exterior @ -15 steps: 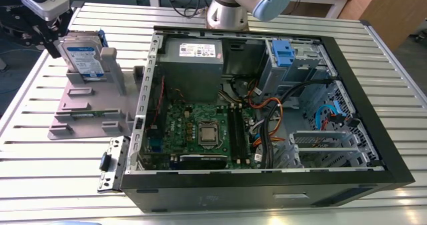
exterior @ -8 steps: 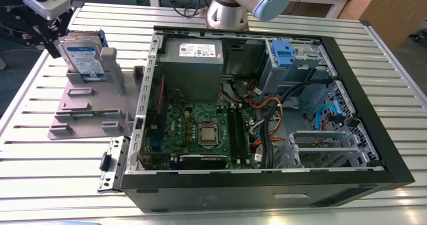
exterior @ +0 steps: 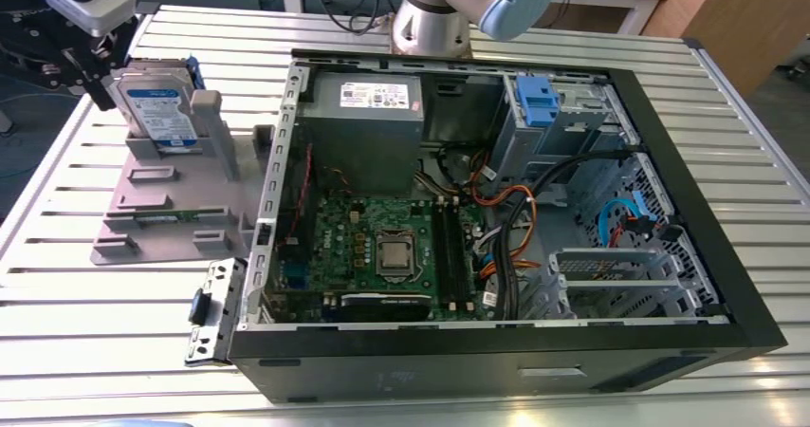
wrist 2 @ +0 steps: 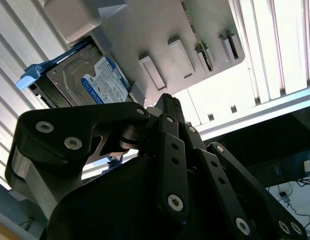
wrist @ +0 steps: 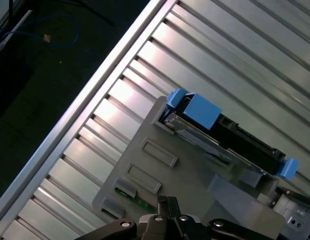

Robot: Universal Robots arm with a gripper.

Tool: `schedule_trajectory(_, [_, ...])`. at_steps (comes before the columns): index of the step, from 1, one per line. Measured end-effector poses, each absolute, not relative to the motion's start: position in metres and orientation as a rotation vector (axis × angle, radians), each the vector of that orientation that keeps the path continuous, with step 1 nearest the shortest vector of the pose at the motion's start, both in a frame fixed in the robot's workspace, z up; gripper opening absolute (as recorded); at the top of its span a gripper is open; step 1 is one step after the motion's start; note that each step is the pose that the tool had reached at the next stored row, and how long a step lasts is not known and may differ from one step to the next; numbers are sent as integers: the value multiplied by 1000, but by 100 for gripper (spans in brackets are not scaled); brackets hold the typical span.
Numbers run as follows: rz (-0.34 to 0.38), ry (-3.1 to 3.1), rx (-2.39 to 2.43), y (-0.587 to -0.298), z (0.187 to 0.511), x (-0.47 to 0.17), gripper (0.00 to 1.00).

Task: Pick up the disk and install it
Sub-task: 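Pick up the disk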

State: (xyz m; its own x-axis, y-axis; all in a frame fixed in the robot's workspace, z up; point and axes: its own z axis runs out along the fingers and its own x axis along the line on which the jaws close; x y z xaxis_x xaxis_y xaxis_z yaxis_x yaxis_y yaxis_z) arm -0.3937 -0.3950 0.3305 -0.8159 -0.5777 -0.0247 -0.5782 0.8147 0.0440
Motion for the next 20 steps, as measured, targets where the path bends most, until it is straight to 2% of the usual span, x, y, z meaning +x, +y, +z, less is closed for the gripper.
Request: schedule_trajectory(20, [78,2948,-1058,-395,331,-394,11])
